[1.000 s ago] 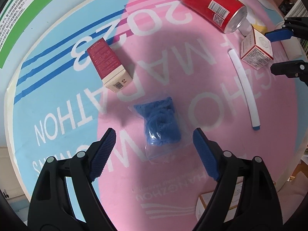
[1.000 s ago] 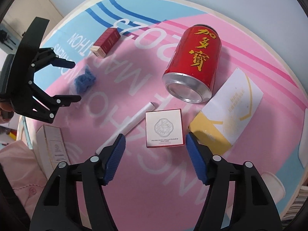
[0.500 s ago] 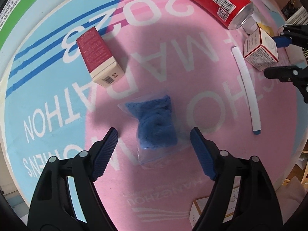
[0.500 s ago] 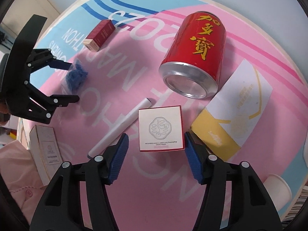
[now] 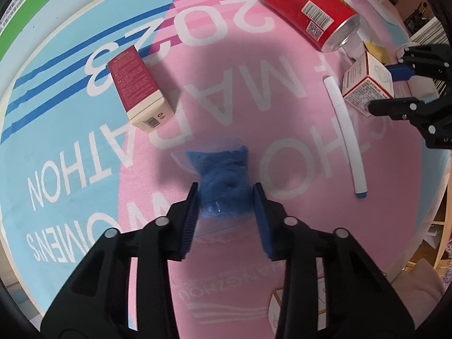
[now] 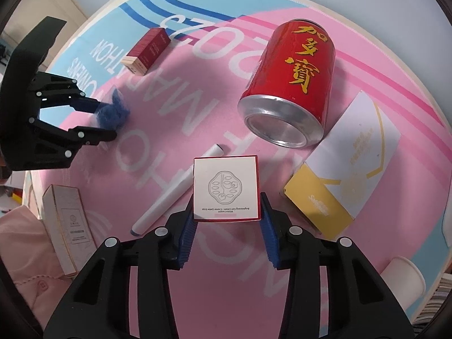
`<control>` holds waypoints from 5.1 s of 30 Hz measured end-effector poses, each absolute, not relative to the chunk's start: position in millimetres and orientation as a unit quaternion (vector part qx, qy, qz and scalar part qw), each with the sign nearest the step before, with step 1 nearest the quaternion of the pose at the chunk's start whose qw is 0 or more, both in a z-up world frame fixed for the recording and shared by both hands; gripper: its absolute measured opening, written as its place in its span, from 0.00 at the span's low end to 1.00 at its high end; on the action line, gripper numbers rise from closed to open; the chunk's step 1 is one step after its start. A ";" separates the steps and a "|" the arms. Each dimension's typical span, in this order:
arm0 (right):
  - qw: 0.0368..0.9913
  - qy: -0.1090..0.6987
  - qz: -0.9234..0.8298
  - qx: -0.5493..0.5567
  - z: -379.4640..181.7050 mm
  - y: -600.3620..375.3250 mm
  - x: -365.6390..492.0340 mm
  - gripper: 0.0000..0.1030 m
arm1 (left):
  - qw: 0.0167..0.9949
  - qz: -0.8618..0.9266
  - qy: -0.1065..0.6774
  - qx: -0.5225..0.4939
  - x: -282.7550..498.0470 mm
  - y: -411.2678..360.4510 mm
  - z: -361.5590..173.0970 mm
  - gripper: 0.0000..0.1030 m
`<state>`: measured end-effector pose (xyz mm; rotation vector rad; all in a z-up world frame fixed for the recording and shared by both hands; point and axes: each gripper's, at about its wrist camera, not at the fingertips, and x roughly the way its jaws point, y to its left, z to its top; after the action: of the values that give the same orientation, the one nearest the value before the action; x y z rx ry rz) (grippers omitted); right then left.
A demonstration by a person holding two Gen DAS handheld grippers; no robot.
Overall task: Collect trash
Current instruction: 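Carry the blue bag in the left tool while the right tool carries the white box to the bin, then open the left tool over the bin while the right tool drops the white box into it, then move both open tools back over the mat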
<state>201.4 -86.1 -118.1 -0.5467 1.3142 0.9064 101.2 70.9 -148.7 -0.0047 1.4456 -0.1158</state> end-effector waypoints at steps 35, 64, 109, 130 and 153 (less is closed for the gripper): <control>0.749 0.584 0.259 -0.174 -56.2 -162.7 85.7 0.41 | 0.789 -0.206 0.560 0.148 29.7 -1.6 -53.0 0.33; 0.804 0.589 -0.036 0.065 -48.7 -366.2 -195.9 0.41 | 0.657 -0.488 0.448 0.361 -143.1 -259.7 -46.6 0.33; 0.760 0.553 -0.180 0.290 -108.6 -493.2 -446.6 0.61 | 0.453 -0.594 0.443 0.496 -361.9 -446.0 -146.1 0.62; 0.761 0.564 -0.174 0.270 -99.5 -491.5 -441.7 0.61 | 0.476 -0.585 0.437 0.490 -338.1 -427.8 -132.2 0.62; 0.806 0.573 -0.031 0.144 -66.6 -417.8 -296.9 0.61 | 0.612 -0.490 0.465 0.411 -205.9 -304.6 -73.0 0.73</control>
<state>-296.9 -417.8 -66.6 0.3081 1.2275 -0.0654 -205.9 -304.6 -73.0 0.9471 1.0723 -1.1308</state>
